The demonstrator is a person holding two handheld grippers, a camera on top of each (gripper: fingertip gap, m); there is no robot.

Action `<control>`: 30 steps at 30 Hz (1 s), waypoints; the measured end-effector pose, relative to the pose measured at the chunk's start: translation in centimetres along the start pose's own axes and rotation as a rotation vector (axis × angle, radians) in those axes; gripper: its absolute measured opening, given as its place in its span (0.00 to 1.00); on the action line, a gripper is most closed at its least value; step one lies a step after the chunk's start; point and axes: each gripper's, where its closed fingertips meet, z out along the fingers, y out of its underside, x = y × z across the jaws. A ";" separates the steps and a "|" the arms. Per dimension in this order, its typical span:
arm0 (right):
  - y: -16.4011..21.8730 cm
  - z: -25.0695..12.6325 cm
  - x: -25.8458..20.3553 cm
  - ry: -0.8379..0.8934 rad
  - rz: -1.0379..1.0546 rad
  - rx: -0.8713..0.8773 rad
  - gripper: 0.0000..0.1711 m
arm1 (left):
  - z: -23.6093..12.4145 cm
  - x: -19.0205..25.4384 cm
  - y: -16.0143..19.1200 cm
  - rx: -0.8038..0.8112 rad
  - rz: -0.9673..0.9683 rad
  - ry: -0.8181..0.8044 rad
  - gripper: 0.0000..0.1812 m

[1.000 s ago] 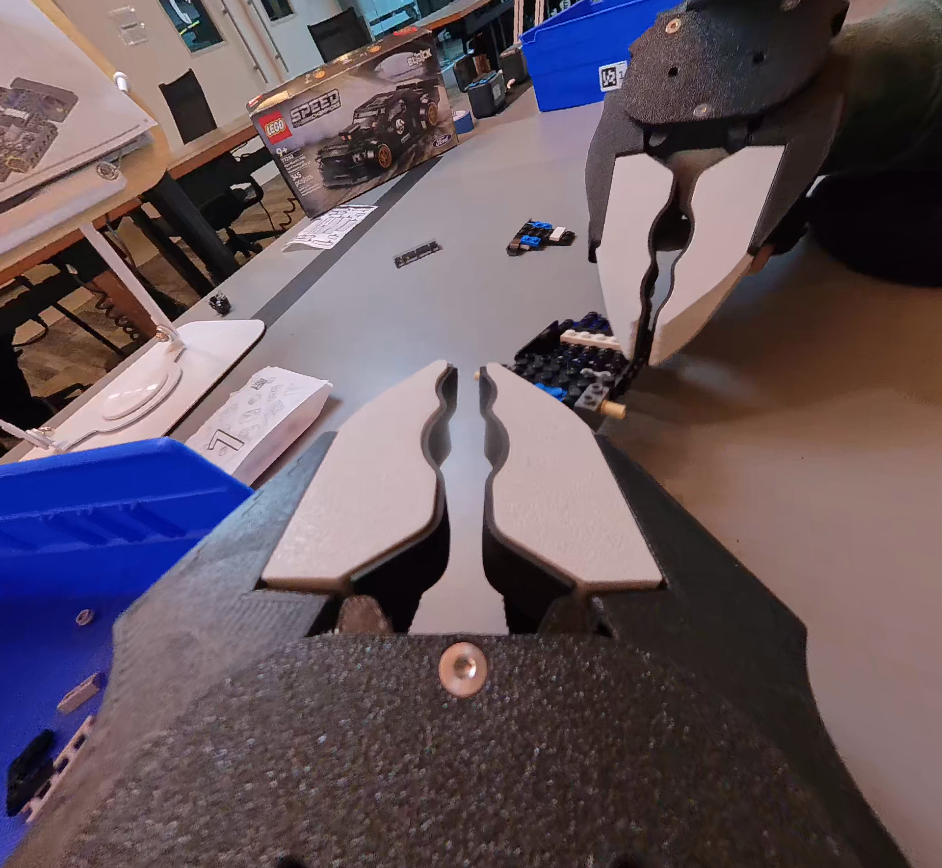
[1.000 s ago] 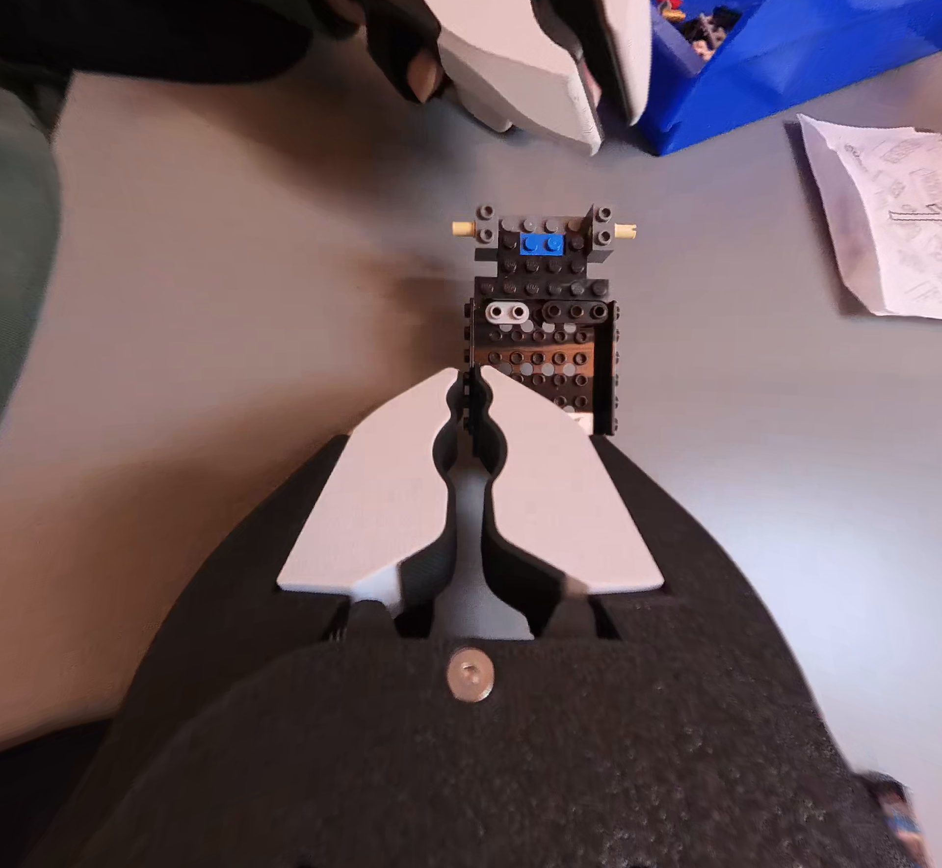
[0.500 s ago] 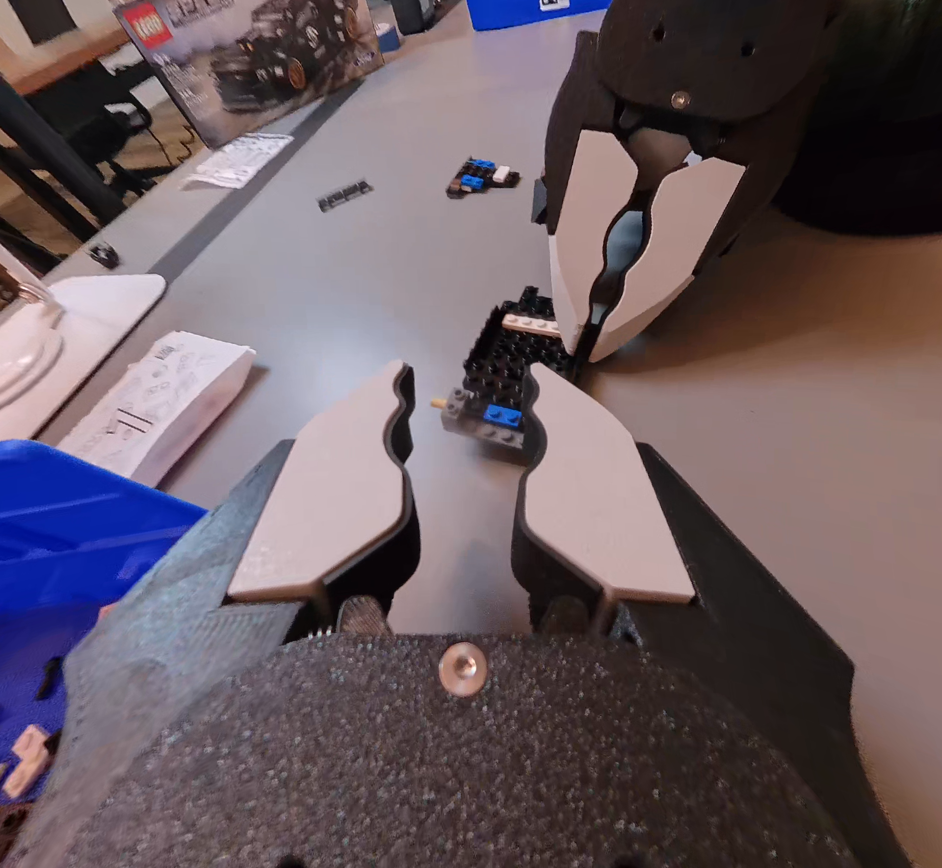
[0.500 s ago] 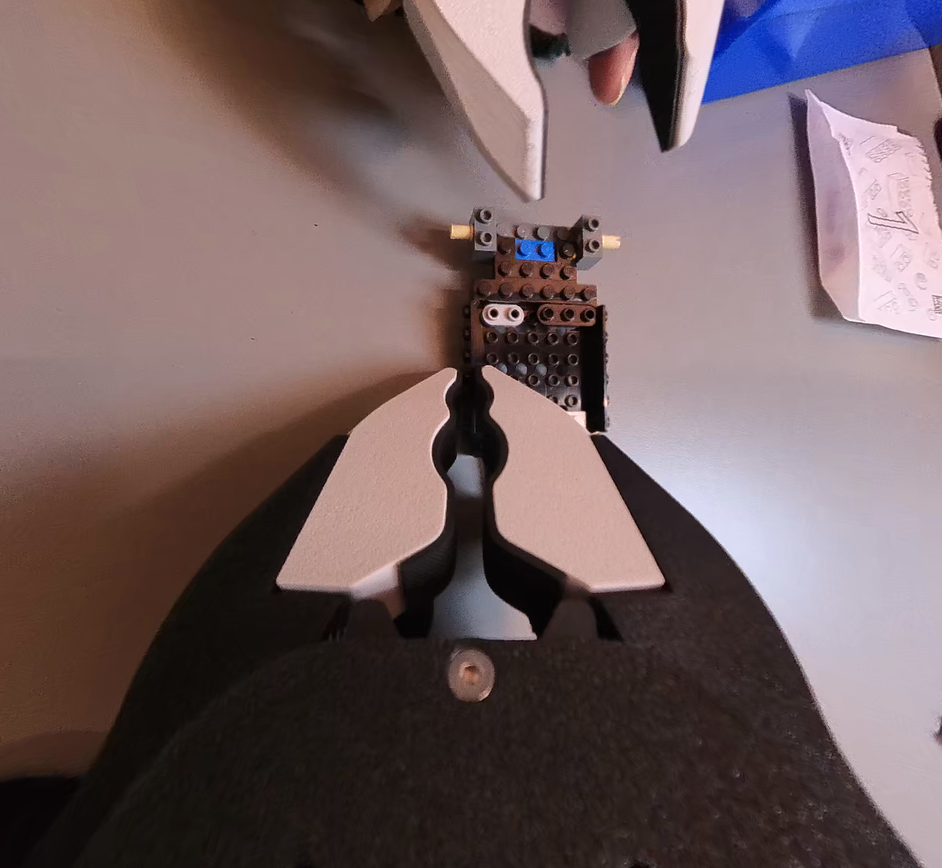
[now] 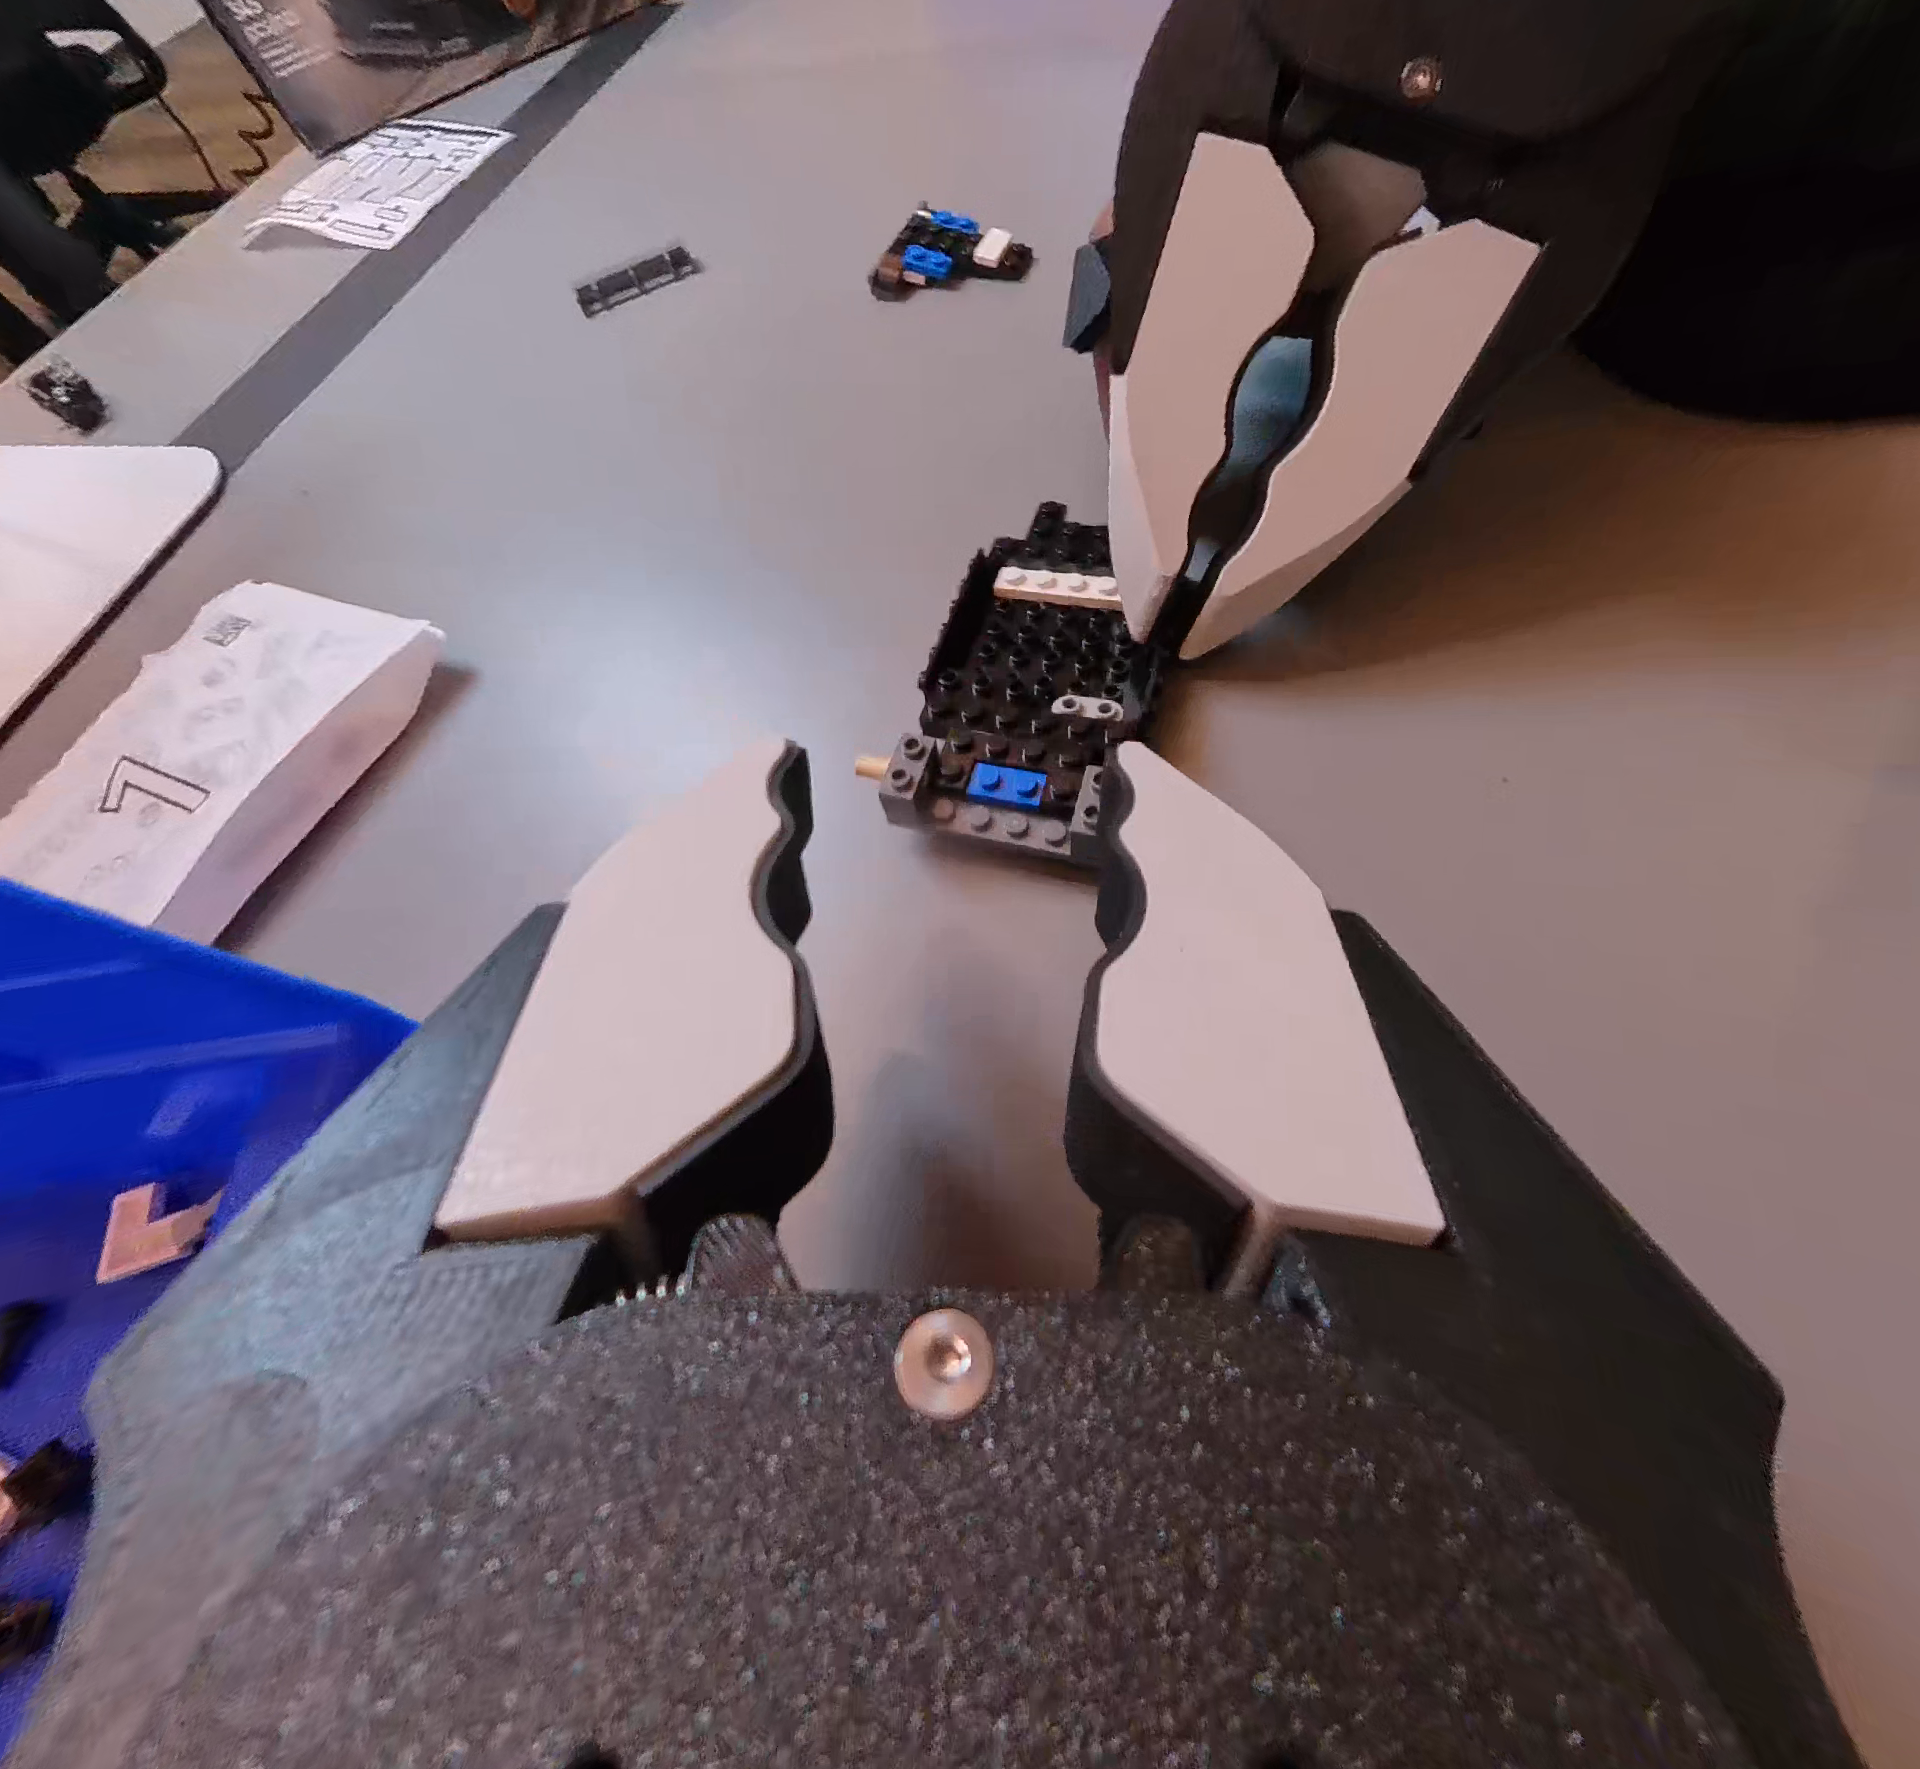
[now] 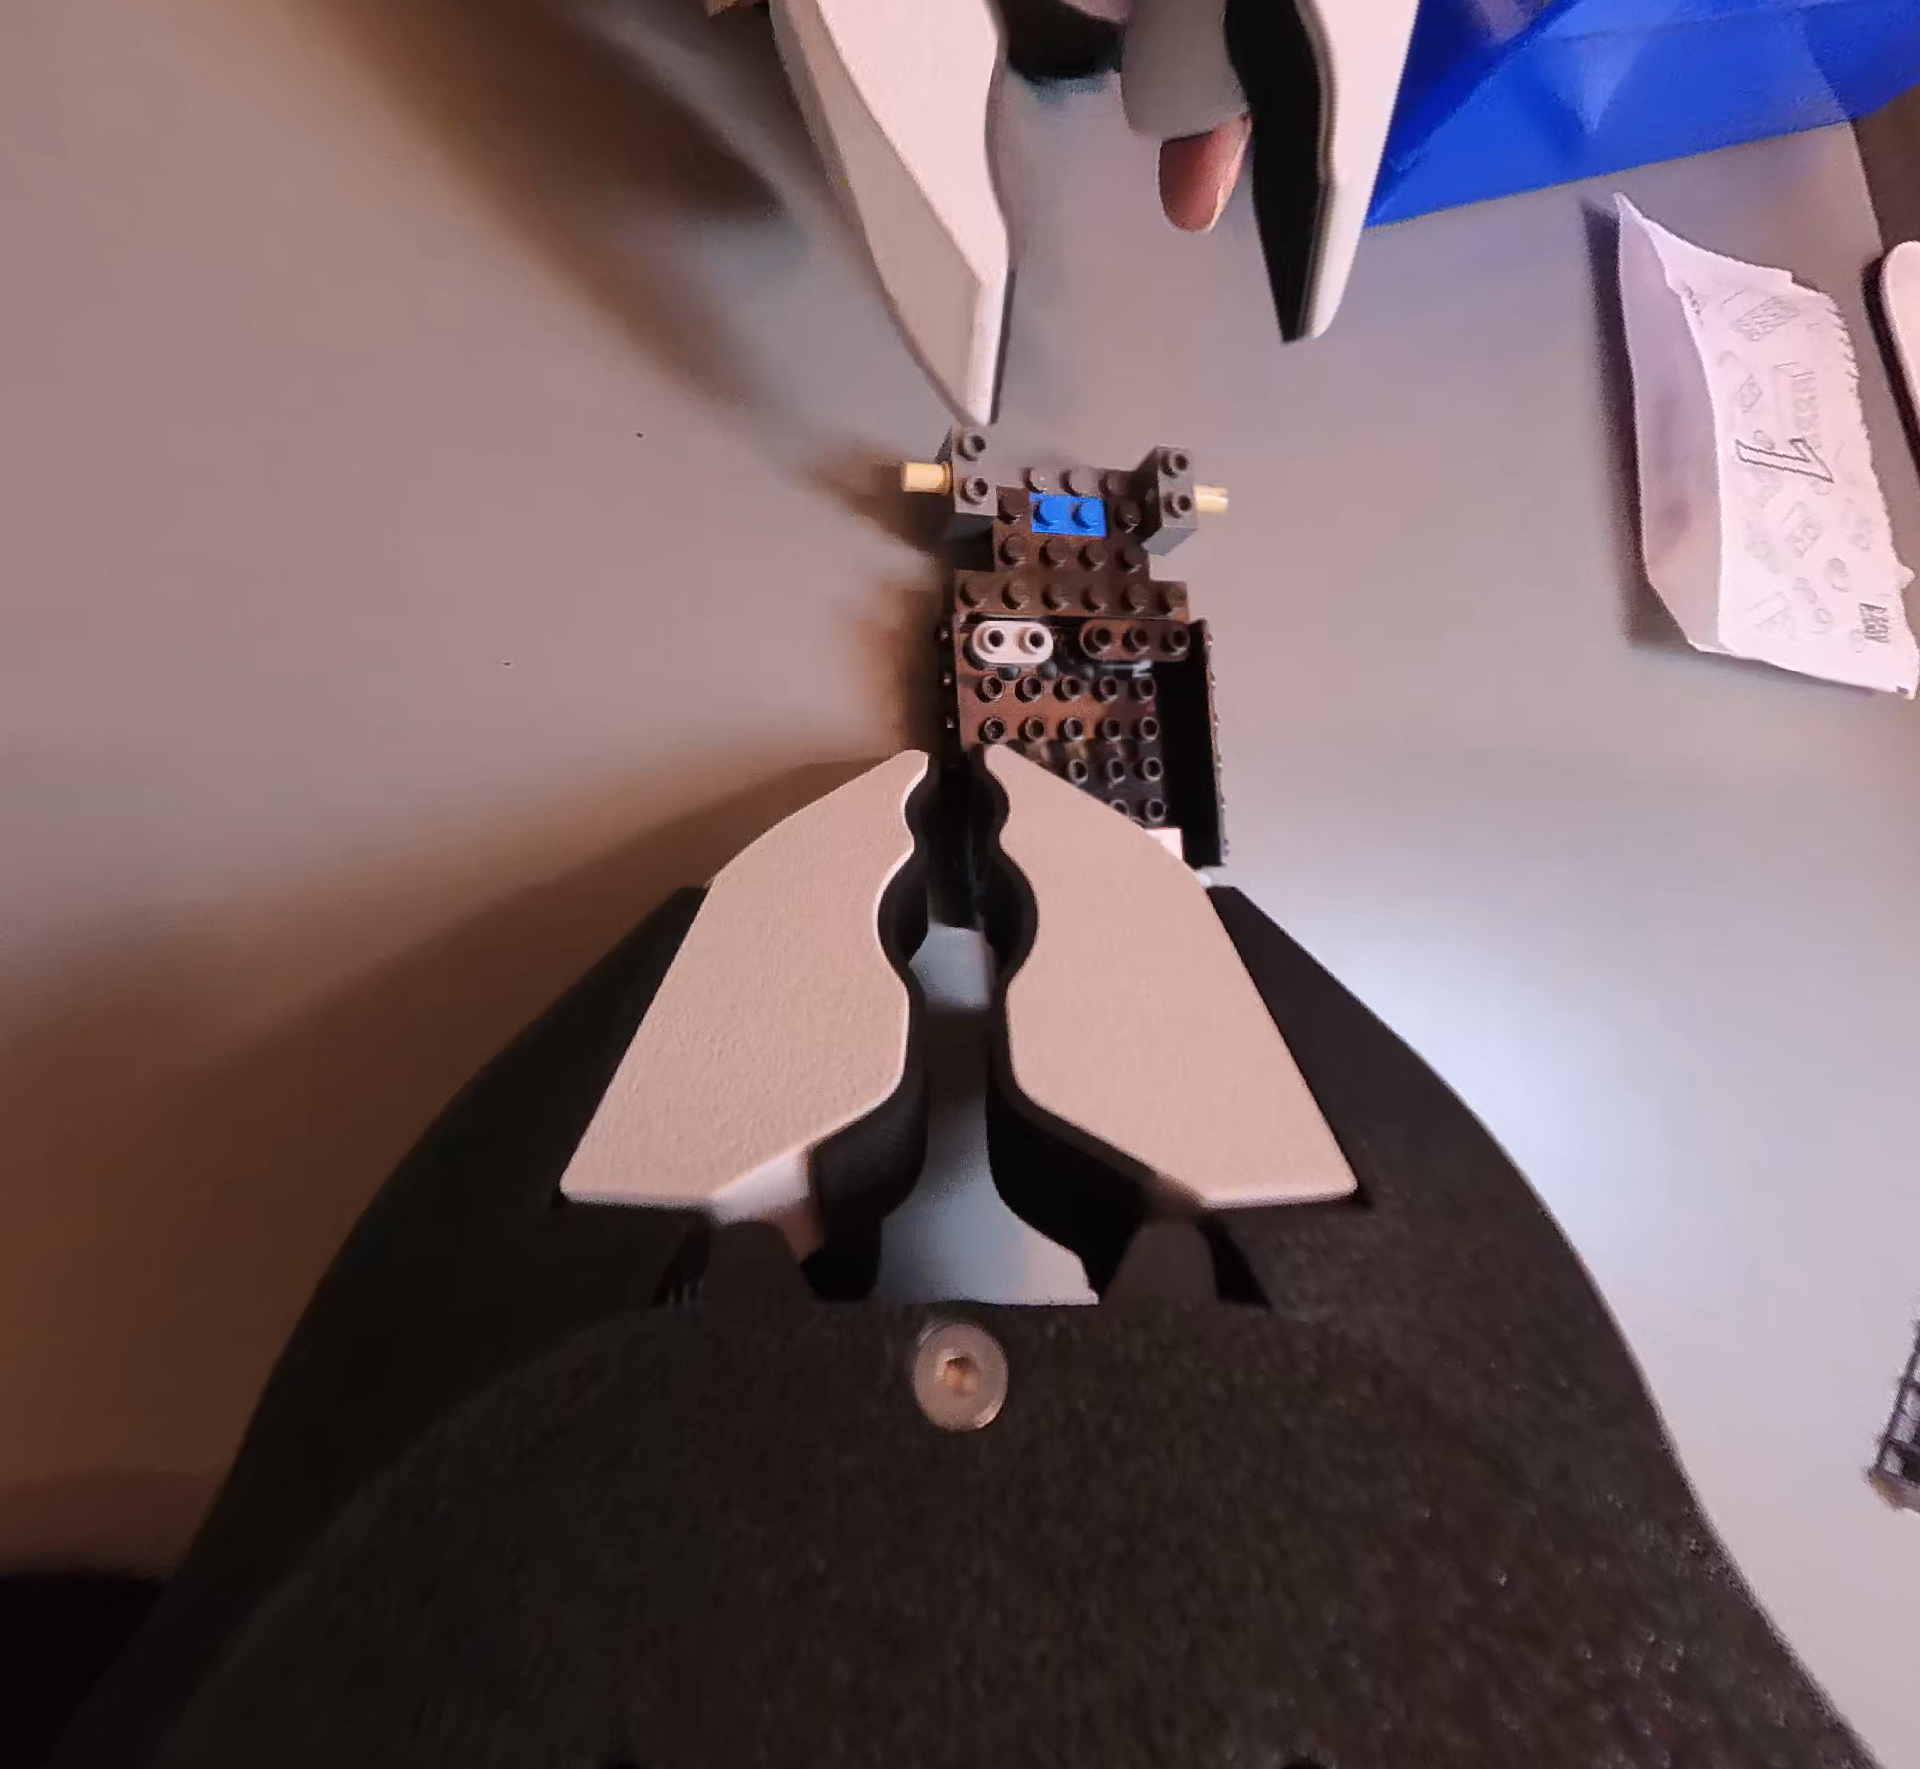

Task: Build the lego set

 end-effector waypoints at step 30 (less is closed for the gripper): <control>-0.1 -3.2 7.0 0.283 0.309 0.211 0.10 | -1.8 -4.0 -0.6 0.058 -0.036 -0.249 0.00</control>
